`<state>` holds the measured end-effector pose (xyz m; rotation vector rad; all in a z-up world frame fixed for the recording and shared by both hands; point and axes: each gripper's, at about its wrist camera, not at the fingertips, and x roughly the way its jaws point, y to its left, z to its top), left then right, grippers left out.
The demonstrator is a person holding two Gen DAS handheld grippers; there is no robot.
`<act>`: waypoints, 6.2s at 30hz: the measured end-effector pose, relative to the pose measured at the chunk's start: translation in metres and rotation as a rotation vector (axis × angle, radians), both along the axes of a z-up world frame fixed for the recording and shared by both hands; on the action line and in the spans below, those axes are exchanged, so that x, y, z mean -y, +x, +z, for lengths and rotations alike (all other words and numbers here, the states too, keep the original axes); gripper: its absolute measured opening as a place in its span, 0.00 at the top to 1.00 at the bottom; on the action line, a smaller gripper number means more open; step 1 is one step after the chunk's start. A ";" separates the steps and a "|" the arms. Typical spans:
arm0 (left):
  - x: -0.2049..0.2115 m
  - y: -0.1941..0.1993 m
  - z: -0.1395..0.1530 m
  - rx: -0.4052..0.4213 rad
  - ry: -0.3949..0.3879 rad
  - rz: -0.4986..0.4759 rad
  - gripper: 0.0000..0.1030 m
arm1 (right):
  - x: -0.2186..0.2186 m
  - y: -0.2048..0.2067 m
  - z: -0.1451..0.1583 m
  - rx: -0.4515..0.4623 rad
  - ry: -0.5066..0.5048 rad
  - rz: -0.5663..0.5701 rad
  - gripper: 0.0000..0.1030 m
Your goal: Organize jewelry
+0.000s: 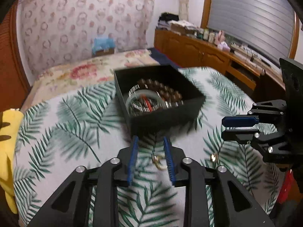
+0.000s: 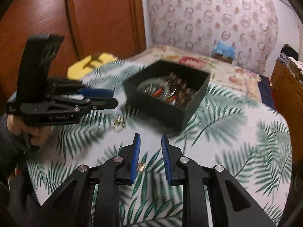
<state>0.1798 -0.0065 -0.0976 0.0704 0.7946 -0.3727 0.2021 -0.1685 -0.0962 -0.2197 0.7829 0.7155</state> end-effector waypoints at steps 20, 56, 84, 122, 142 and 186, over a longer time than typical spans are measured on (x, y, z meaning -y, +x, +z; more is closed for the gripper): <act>0.022 0.011 -0.027 -0.082 0.090 -0.043 0.56 | -0.010 -0.012 -0.025 -0.001 -0.118 0.043 0.84; 0.018 0.052 0.049 0.131 -0.015 0.072 0.77 | -0.007 0.085 0.044 0.109 0.080 -0.079 0.61; -0.005 -0.048 0.093 0.240 0.034 0.284 0.07 | 0.033 -0.035 0.085 0.224 0.168 -0.262 0.13; -0.004 -0.114 0.106 0.286 0.039 0.359 0.07 | 0.055 -0.096 0.093 0.303 0.195 -0.427 0.02; -0.001 -0.115 0.108 0.292 0.039 0.360 0.07 | 0.055 -0.095 0.092 0.301 0.196 -0.427 0.02; 0.004 -0.121 0.119 0.312 0.028 0.355 0.07 | 0.053 -0.094 0.087 0.306 0.200 -0.431 0.02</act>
